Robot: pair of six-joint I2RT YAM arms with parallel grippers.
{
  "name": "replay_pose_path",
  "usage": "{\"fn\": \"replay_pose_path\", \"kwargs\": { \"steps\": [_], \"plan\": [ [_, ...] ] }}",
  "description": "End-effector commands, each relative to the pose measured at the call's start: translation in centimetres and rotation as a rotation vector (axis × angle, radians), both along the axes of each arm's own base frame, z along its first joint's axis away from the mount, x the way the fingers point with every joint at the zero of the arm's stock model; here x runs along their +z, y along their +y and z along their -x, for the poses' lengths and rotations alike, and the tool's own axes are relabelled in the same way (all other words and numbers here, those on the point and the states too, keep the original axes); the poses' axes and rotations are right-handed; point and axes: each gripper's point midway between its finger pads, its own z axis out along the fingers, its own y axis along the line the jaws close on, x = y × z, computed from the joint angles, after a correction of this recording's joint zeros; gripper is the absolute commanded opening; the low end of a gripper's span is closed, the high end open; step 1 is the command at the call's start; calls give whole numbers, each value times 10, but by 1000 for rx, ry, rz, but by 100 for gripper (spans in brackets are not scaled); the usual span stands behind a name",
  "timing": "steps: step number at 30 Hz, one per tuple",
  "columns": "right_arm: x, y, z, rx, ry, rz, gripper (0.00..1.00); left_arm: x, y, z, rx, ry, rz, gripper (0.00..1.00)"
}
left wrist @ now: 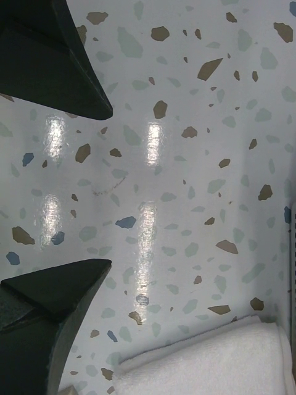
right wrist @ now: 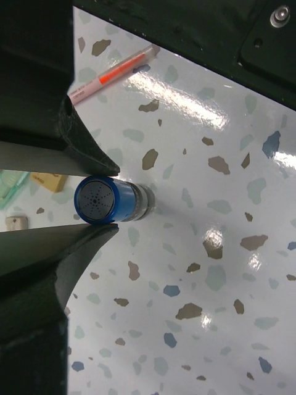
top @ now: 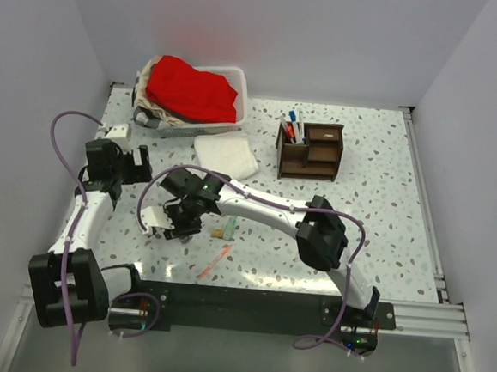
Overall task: Sort the stationery into containers
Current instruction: Close the pen cap at the center of the board.
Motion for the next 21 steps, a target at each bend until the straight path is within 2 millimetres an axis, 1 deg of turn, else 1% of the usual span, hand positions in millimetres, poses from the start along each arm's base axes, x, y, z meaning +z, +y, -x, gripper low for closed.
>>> {"fn": "replay_pose_path", "kwargs": {
  "steps": [1, 10, 15, 21],
  "plan": [
    [12, 4, -11, 2, -54, -7, 0, 8, -1, -8, -10, -50, 5, 100],
    [-3, 3, -11, 0, -46, 27, 0, 11, -8, -15, -39, -50, -10, 100],
    [-8, 6, -13, 4, -46, 32, 0, 11, -7, -15, -33, -51, -15, 100],
    [-13, 5, -11, 21, -36, 46, 0, 8, -5, -12, -21, -43, -18, 100]
  ]
}}
